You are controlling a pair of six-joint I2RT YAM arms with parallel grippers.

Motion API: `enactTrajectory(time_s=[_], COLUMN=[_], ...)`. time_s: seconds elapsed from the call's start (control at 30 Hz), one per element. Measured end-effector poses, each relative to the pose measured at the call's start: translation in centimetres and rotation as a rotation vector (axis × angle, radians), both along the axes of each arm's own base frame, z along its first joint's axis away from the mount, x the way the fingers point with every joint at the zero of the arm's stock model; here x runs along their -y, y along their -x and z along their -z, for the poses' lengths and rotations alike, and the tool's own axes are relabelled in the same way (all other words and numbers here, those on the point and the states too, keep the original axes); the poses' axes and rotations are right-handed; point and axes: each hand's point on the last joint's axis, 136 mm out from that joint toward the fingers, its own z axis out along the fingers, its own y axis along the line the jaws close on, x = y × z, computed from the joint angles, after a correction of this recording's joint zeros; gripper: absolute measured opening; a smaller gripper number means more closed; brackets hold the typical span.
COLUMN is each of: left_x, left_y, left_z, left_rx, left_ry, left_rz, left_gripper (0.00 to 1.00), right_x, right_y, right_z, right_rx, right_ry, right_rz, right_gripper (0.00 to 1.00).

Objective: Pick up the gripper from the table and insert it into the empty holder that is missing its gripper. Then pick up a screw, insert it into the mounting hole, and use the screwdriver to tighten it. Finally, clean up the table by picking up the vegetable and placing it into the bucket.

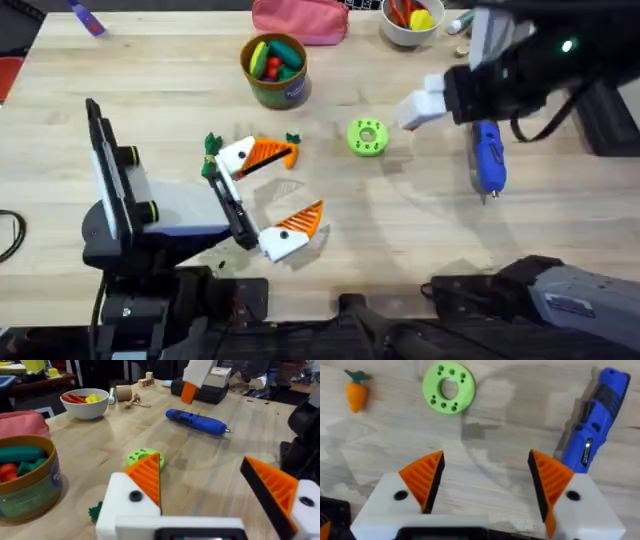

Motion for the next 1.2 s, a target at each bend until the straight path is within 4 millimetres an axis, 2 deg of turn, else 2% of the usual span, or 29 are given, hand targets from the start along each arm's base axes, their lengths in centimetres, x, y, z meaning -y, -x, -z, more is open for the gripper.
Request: enactTrajectory(time_s=[0.1, 0.23, 0.53, 0.57, 0.73, 0.77, 1.0, 1.2], left_x=[0.0, 0.0, 0.0, 0.0, 0.0, 0.0, 0.0, 0.0], left_y=[0.0, 0.0, 0.0, 0.0, 0.0, 0.0, 0.0, 0.0], left_z=[0.0, 0.0, 0.0, 0.0, 0.0, 0.0, 0.0, 0.0], left_rx=[0.000, 0.000, 0.000, -0.001, 0.000, 0.005, 0.004, 0.004], left_ry=[0.000, 0.000, 0.000, 0.001, 0.000, -0.002, -0.002, -0.002], left_rz=[0.000, 0.000, 0.000, 0.001, 0.000, 0.001, 0.001, 0.001], left_gripper=[0.985, 0.985, 0.980, 0.899, 0.109, 0.033, 0.010, 0.009], right_x=[1.0, 2.1, 2.7, 2.7, 2.6, 2.6, 2.9, 4.9], right_y=[0.7, 1.2, 1.1, 1.1, 1.0, 1.0, 0.9, 0.7], right_z=[0.9, 0.8, 0.6, 0.6, 0.6, 0.6, 0.6, 0.7], right_rx=[-0.010, 0.005, 0.012, 0.012, 0.015, 0.015, 0.015, 0.004], right_ry=[0.002, -0.005, -0.008, -0.008, -0.009, -0.009, -0.009, -0.005], right_rz=[0.025, 0.062, 0.085, 0.085, 0.085, 0.085, 0.094, 0.173], right_gripper=[0.969, 0.969, 0.969, 0.969, 0.969, 0.969, 0.969, 0.969])
